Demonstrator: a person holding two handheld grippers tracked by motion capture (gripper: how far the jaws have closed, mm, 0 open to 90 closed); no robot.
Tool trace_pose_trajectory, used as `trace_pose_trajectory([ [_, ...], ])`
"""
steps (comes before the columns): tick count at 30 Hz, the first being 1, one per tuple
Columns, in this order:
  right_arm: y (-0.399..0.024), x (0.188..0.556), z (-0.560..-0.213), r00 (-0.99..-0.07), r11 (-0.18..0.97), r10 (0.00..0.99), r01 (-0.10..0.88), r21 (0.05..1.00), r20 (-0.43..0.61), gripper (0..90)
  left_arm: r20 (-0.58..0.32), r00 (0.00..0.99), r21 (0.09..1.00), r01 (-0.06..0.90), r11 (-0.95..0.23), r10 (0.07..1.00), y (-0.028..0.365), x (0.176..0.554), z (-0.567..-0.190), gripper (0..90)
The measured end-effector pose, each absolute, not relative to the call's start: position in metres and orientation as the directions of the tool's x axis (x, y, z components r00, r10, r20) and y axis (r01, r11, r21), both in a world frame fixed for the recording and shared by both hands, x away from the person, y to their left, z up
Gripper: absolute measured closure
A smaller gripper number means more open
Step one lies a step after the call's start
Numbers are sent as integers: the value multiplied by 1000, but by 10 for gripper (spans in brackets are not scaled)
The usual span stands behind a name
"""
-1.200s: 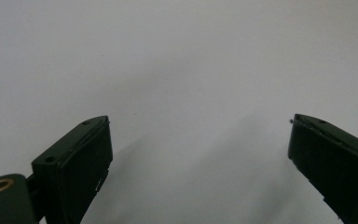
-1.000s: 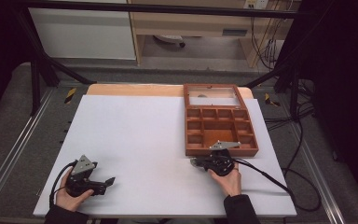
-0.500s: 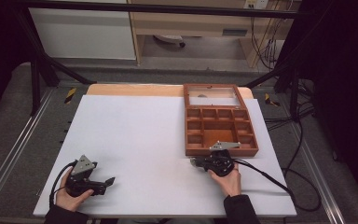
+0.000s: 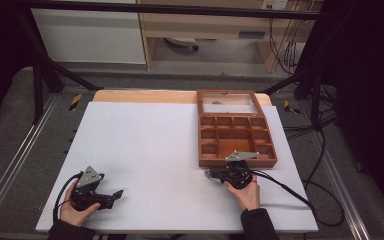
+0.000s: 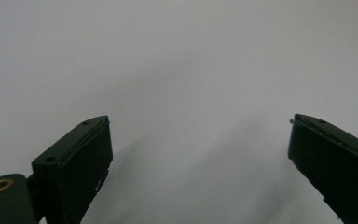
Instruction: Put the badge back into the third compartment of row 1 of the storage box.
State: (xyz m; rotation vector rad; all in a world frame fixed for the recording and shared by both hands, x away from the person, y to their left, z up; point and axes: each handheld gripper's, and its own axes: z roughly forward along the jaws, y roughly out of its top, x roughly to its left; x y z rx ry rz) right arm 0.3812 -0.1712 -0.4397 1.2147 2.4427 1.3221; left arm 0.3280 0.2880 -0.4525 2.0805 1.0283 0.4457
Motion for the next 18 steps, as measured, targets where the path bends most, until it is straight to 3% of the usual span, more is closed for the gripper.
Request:
trace_pose_trajectory([
  [18, -175, 377, -431, -677, 295, 693, 580, 759, 247, 887, -20, 614, 760, 522, -387, 789, 288, 328, -452, 59],
])
